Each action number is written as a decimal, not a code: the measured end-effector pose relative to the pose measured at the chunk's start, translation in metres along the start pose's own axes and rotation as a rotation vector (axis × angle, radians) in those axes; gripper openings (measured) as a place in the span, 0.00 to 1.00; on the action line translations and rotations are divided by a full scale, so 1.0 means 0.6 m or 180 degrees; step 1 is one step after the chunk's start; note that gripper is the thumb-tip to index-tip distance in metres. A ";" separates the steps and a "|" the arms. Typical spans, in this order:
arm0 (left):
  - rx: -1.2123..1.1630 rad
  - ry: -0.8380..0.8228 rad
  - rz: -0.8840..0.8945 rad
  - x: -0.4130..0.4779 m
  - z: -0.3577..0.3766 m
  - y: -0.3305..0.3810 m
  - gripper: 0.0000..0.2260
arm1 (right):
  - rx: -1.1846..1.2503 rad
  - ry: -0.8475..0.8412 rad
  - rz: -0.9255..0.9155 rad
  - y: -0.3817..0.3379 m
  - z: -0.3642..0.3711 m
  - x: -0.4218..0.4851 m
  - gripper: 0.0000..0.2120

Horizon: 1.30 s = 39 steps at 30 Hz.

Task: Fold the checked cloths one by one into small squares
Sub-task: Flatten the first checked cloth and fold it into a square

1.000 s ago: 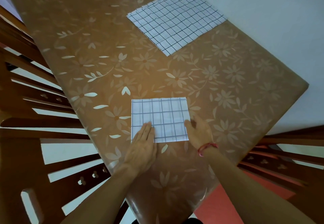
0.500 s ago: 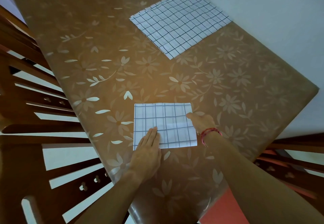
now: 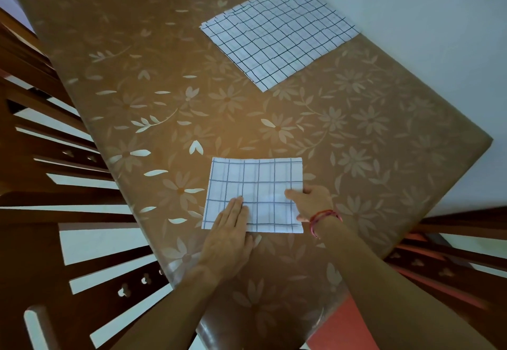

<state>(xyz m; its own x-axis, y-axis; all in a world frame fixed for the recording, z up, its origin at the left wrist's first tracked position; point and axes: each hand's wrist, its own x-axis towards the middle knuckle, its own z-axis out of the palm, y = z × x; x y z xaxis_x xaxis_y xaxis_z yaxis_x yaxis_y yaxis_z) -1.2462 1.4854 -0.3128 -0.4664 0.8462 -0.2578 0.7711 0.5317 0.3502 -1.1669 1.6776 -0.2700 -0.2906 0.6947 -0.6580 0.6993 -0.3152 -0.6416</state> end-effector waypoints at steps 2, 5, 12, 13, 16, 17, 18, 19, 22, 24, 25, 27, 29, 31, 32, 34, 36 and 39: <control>0.0144 -0.0007 0.0062 0.002 0.003 0.008 0.29 | 0.0222 0.0037 0.0181 0.006 -0.004 -0.011 0.06; 0.0168 -0.0015 0.0141 0.003 0.009 0.024 0.28 | 0.0951 0.0007 0.0649 0.018 -0.006 -0.025 0.11; 0.0243 0.0159 0.0046 0.004 0.009 0.034 0.24 | 0.1458 -0.0598 0.0972 0.036 -0.002 -0.070 0.08; 0.0266 0.0149 0.0038 0.001 0.009 0.031 0.23 | 0.1219 -0.0626 0.0818 0.042 -0.006 -0.072 0.08; 0.0231 0.0124 0.0083 -0.009 0.017 0.016 0.25 | 0.0600 -0.0191 0.0243 0.071 -0.025 -0.067 0.07; 0.0196 0.0096 0.0122 -0.012 0.020 0.010 0.25 | 0.0460 0.0065 0.0099 0.083 -0.035 -0.065 0.06; 0.0135 0.0062 0.0156 -0.015 0.021 0.006 0.26 | 0.0284 0.0343 -0.0048 0.098 -0.047 -0.061 0.06; 0.0061 0.0015 0.0185 -0.019 0.018 0.003 0.27 | -0.0026 0.0582 -0.0235 0.111 -0.058 -0.057 0.08; -0.0270 -0.0059 0.0298 -0.032 0.004 -0.003 0.35 | -0.1175 0.0696 -0.0864 0.145 -0.084 -0.061 0.18; -0.0462 -0.0143 0.0350 -0.039 -0.001 -0.010 0.35 | -0.1521 0.0551 -0.1097 0.153 -0.085 -0.065 0.28; -0.0522 -0.0209 0.0376 -0.043 -0.002 -0.013 0.32 | -0.1564 0.0501 -0.1221 0.156 -0.082 -0.065 0.32; -0.0661 -0.0332 0.0477 -0.052 -0.002 -0.022 0.27 | -0.1566 0.0398 -0.1419 0.155 -0.074 -0.062 0.35; -0.0826 -0.0476 0.0601 -0.063 -0.004 -0.035 0.25 | -0.1706 0.0295 -0.1712 0.150 -0.062 -0.057 0.34; -0.0876 -0.0595 0.0756 -0.072 -0.004 -0.048 0.25 | -0.1849 0.0208 -0.2247 0.150 -0.051 -0.051 0.29; -0.0879 -0.0604 0.0817 -0.077 -0.004 -0.054 0.26 | -0.1868 0.0139 -0.2477 0.150 -0.045 -0.049 0.25; -0.0826 -0.0535 0.0840 -0.085 0.004 -0.066 0.27 | -0.1962 0.0090 -0.2850 0.149 -0.038 -0.044 0.16; -0.0695 -0.0211 0.0764 -0.097 0.013 -0.082 0.29 | -0.2167 0.0029 -0.3128 0.140 -0.036 -0.048 0.12; -0.0578 0.0454 0.0757 -0.109 0.014 -0.094 0.21 | -0.2332 -0.0120 -0.3146 0.127 -0.033 -0.063 0.14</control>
<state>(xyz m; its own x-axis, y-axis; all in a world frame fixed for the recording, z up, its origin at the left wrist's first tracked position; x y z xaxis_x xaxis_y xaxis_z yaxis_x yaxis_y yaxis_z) -1.2555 1.4000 -0.3236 -0.3484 0.9370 -0.0254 0.7818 0.3054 0.5436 -1.0895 1.6403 -0.2861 -0.9133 0.4058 -0.0337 0.3658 0.7813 -0.5058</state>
